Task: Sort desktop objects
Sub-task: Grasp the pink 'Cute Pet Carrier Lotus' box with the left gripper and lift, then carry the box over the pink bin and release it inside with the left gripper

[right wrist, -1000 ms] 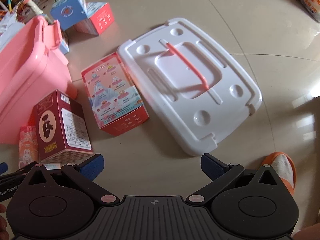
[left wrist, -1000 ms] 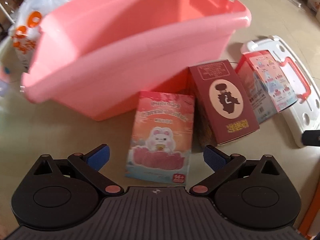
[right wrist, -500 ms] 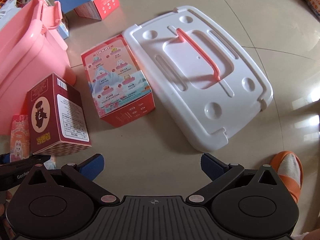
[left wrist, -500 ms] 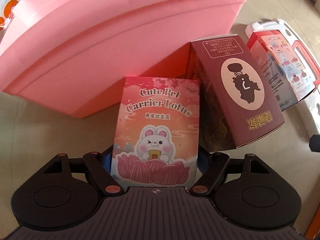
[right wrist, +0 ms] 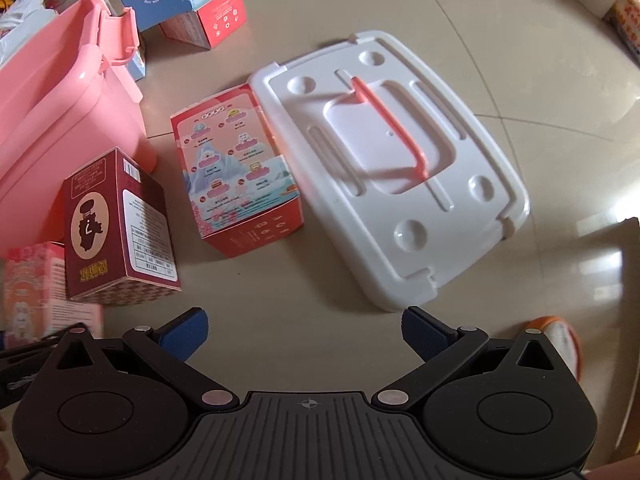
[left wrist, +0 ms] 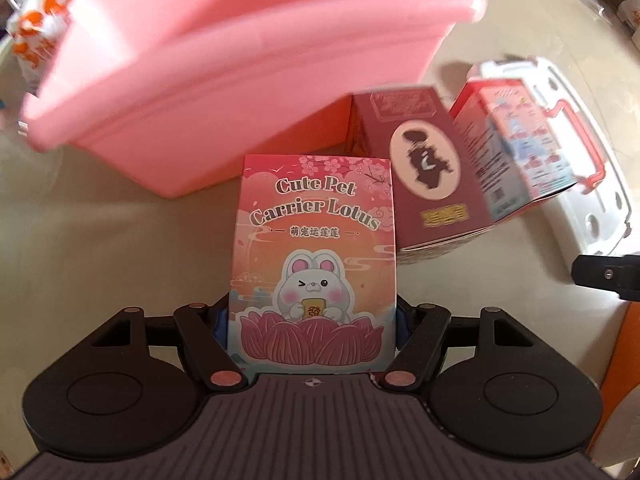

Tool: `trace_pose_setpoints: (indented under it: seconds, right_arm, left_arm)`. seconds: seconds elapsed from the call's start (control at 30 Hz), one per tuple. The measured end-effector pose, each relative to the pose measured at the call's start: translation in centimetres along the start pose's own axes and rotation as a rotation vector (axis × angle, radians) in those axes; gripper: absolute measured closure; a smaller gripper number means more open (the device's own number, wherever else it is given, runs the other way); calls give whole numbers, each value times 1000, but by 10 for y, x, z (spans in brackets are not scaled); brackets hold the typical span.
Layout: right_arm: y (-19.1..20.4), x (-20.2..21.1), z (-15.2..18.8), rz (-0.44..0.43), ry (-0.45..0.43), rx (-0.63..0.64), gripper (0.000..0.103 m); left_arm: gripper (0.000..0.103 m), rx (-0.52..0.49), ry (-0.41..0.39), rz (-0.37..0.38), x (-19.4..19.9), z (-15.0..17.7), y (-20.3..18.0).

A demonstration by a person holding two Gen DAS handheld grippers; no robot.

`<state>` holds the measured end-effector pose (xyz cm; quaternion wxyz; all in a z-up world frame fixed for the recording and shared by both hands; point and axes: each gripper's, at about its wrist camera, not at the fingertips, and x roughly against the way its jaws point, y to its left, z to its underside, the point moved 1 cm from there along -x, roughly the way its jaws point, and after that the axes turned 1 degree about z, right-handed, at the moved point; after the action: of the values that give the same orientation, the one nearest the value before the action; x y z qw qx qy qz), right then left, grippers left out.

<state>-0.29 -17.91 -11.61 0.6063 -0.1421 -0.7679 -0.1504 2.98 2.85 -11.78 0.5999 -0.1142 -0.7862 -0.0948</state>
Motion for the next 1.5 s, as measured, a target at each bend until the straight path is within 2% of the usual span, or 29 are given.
trace_pose_setpoints:
  seconds: [0.13,0.17,0.3,0.53,0.73,1.17,1.5]
  right_arm:
    - [-4,11,0,4,-18,8,0]
    - [-5,14,1,2,-24,10,0]
    - [-8,29,3,-2,-47,26,0]
    - [-16,46,7,-6,-64,12,0]
    - [-19,55,9,-9,-78,17,0]
    - [-12,51,9,-35,-58,29,0]
    - [-11,23,7,-24,5,17,0]
  left_arm:
    - [32,34,-33,-3,30,-1,-4]
    - [32,34,-40,-6,34,-20,-3]
    - [32,22,-81,0,74,-12,16]
    - [32,17,-129,-7,100,-14,9]
    - [32,68,-184,-12,125,-26,16]
    - [32,147,-258,-53,162,-102,36]
    - [32,195,-251,-86,154,-174,59]
